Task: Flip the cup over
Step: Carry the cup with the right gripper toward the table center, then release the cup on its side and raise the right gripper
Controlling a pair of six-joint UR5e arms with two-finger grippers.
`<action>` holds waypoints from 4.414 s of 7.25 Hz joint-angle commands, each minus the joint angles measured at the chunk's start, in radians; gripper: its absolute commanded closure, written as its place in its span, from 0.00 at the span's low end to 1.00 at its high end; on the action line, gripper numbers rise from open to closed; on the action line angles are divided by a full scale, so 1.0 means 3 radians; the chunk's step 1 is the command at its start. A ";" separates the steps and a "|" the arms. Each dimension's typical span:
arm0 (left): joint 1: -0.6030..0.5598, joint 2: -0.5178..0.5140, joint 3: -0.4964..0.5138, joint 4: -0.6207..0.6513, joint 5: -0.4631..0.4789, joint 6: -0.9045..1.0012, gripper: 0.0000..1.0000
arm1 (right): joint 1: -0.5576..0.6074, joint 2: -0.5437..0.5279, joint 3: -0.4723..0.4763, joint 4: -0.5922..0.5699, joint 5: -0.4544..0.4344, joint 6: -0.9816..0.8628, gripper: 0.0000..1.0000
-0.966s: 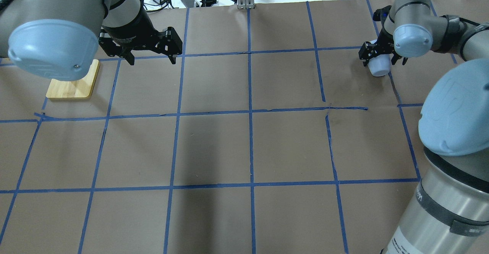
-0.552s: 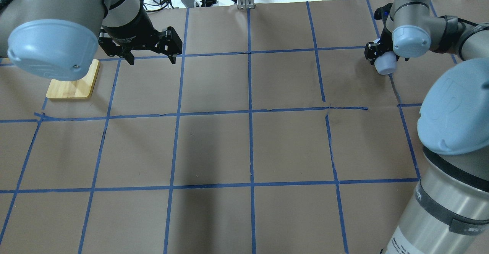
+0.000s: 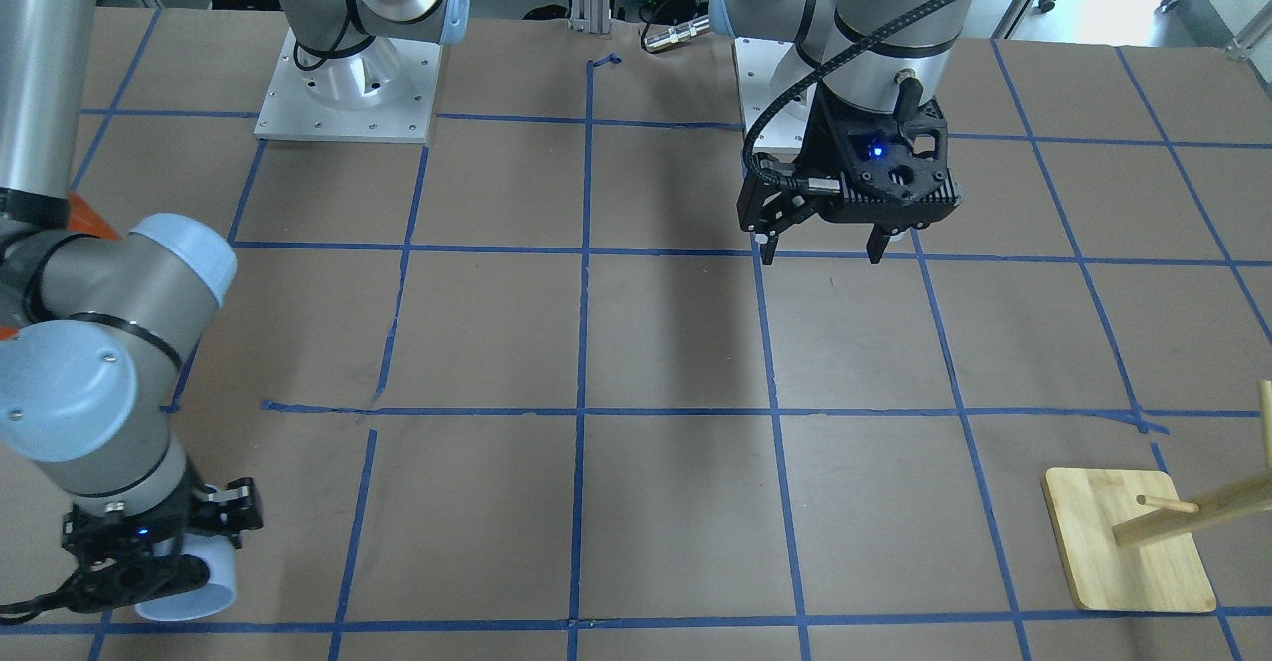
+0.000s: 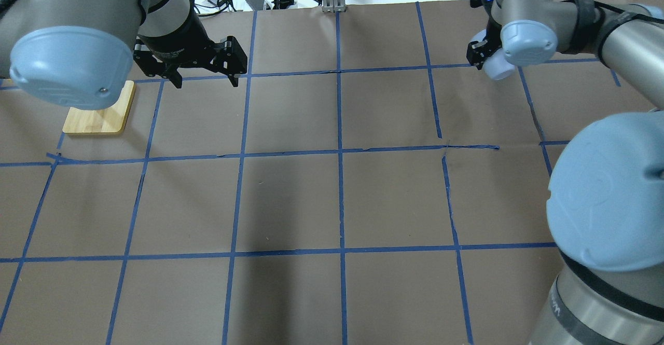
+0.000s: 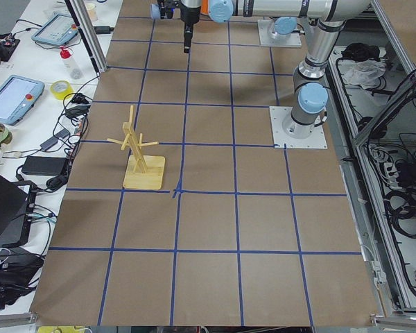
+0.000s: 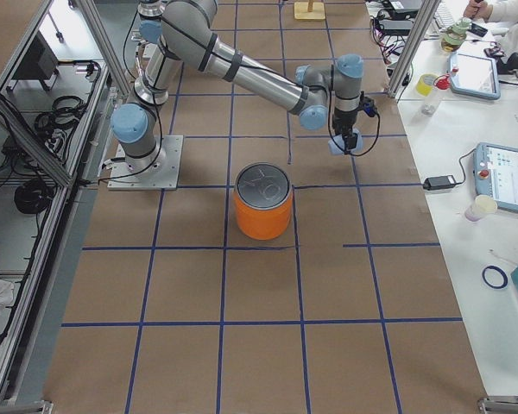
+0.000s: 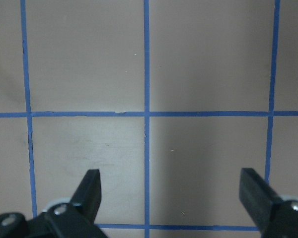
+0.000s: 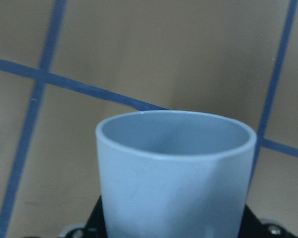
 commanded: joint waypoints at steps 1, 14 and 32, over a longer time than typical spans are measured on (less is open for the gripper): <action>0.0002 0.0000 0.0000 0.0000 -0.0002 0.0000 0.00 | 0.0649 -0.0017 -0.0005 -0.0077 0.0002 -0.0296 0.91; 0.0002 0.0000 0.0000 0.0000 0.0004 0.0000 0.00 | 0.1588 0.0335 0.0026 -0.0323 0.0902 -0.2551 0.72; 0.0779 -0.0602 -0.0031 0.0005 -0.1038 0.1028 0.00 | 0.0122 -0.1140 0.0067 0.1731 0.0309 -0.0365 0.00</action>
